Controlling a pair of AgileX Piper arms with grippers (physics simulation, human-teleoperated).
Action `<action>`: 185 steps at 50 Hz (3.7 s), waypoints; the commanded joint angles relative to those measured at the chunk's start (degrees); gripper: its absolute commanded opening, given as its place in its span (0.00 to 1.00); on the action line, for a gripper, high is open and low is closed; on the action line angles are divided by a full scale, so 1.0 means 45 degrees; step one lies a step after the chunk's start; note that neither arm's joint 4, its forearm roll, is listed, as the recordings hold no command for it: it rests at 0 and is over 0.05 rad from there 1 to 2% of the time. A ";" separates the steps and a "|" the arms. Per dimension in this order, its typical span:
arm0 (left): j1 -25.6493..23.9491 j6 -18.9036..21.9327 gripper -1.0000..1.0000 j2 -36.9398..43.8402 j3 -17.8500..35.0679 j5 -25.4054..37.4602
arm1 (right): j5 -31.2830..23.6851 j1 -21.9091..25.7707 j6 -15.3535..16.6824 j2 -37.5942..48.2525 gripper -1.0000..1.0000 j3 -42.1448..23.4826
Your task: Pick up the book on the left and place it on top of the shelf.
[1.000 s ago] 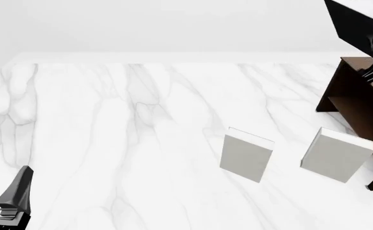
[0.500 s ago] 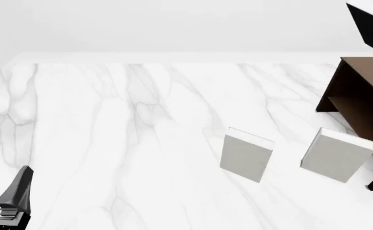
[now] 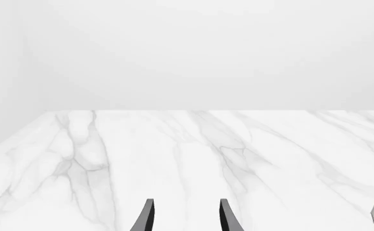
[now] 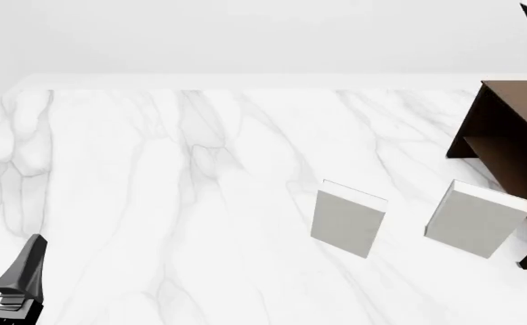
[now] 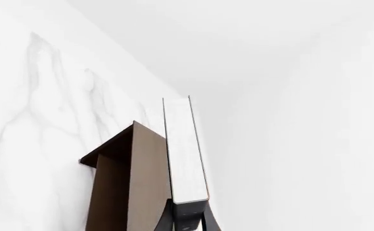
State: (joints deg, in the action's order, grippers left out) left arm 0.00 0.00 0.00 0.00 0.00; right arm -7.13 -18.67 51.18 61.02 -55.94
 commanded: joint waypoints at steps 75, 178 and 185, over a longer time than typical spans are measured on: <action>0.0000 0.0000 1.00 0.0000 0.0000 0.0000 | 0.1624 -0.3079 0.1483 0.2970 0.00 -0.1287; 0.0000 0.0000 1.00 0.0000 0.0000 0.0000 | 0.3473 -0.3607 0.1818 0.6002 1.00 -0.1038; 0.0000 0.0000 1.00 0.0000 0.0000 0.0000 | 0.3300 -0.3554 0.1628 0.5978 1.00 -0.1064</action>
State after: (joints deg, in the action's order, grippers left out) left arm 0.00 0.00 0.00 0.00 0.00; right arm 7.89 -34.90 59.65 87.65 -60.48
